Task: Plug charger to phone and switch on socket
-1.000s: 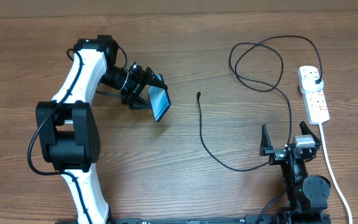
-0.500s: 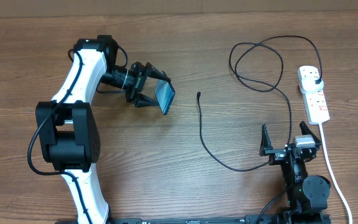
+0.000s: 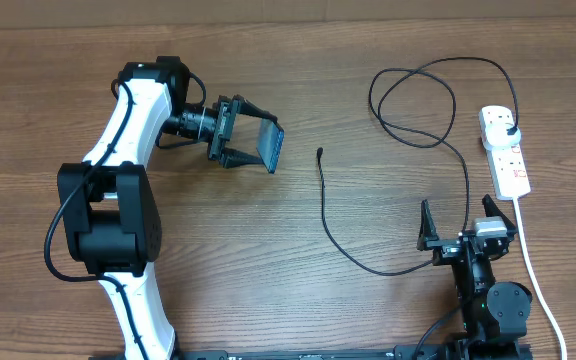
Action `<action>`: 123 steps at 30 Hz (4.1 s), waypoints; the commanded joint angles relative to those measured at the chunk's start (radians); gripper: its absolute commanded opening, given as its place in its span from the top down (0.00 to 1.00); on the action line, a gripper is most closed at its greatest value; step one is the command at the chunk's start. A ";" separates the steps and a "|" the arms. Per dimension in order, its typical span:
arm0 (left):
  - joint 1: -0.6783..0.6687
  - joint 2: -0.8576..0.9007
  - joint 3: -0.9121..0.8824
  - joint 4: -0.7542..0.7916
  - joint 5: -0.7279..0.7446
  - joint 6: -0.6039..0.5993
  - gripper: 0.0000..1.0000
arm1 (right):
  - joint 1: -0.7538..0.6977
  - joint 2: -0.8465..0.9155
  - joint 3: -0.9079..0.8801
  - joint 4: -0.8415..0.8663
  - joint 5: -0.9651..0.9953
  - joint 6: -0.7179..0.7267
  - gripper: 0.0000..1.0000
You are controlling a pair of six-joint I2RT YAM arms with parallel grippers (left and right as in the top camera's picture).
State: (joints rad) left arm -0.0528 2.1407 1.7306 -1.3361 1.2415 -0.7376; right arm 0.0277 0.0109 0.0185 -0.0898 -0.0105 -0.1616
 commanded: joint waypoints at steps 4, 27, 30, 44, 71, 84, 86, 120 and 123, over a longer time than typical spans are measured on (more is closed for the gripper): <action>-0.001 -0.003 0.028 -0.003 0.095 -0.056 0.39 | 0.005 -0.008 -0.011 0.006 0.010 -0.004 0.00; -0.001 -0.003 0.028 -0.002 0.093 -0.051 0.40 | 0.005 -0.008 -0.011 0.006 0.010 -0.004 0.00; -0.001 -0.003 0.028 -0.002 0.093 -0.048 0.40 | 0.005 -0.008 -0.011 0.006 0.010 -0.004 0.00; -0.001 -0.003 0.028 -0.002 0.085 -0.044 0.41 | 0.005 -0.008 -0.011 0.006 0.010 -0.004 0.00; -0.001 -0.003 0.028 -0.002 0.111 -0.056 0.41 | 0.006 -0.008 -0.011 0.095 -0.091 0.034 0.00; -0.001 -0.003 0.028 0.006 -0.063 -0.064 0.44 | 0.005 0.028 0.023 0.080 -0.239 0.298 0.00; -0.001 -0.003 0.028 0.024 -0.112 -0.064 0.43 | 0.005 0.071 0.053 0.079 -0.243 0.333 0.00; -0.003 -0.003 0.028 0.215 -0.599 -0.336 0.50 | 0.093 1.539 0.821 0.341 -0.914 1.052 0.00; -0.003 -0.003 0.028 0.216 -0.598 -0.361 0.49 | 0.140 1.558 0.820 0.320 -0.808 1.098 0.00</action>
State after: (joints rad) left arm -0.0528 2.1407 1.7309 -1.1229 0.6380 -1.0489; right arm 0.1211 1.5497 0.8207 0.2344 -0.9302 0.8303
